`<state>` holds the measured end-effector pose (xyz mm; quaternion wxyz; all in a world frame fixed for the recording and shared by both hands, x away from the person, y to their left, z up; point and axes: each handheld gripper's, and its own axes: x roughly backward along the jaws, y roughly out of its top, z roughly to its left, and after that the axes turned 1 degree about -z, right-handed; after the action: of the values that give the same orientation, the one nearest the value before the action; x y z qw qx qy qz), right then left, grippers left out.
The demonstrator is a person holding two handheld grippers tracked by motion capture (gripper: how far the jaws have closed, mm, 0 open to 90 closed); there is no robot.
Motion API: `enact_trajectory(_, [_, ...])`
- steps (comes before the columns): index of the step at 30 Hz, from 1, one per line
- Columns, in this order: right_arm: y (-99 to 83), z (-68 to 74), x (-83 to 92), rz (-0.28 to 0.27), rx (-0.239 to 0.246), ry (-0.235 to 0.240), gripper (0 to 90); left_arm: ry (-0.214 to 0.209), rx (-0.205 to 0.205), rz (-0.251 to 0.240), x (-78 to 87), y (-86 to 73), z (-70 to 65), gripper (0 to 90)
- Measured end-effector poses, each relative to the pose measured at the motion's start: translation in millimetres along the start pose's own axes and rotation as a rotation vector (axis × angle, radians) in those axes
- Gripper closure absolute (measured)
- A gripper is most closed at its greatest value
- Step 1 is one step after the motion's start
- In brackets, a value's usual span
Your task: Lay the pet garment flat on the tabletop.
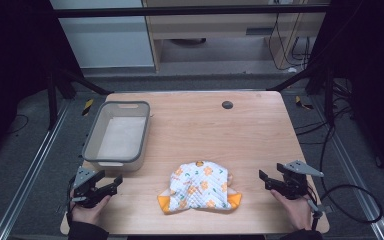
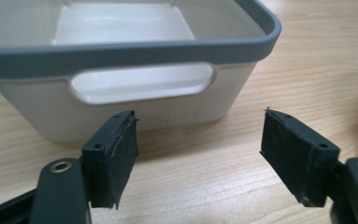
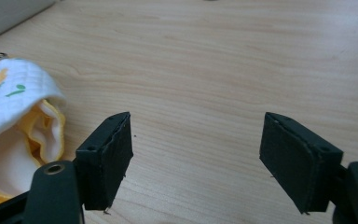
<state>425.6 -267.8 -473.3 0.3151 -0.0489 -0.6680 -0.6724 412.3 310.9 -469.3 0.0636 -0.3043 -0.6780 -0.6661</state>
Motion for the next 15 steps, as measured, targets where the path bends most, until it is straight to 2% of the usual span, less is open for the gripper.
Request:
enact_trajectory(5, [-1.5,3.2,3.6,0.006,0.018,0.013,27.9,-0.03,0.011,0.02,-0.1,-0.2,-4.5,26.4])
enact_trajectory(7, [-1.5,4.0,4.9,0.0,0.022,0.018,29.7,-0.047,0.014,0.015,1.1,0.7,-6.7,26.0])
enact_trajectory(13, [4.5,4.8,8.6,-0.01,0.036,0.037,36.4,-0.083,-0.019,0.001,6.4,5.8,-15.9,25.1])
enact_trajectory(15, [8.6,5.6,9.8,-0.026,0.037,0.059,37.7,-0.095,-0.024,-0.001,7.0,8.5,-18.5,26.2])
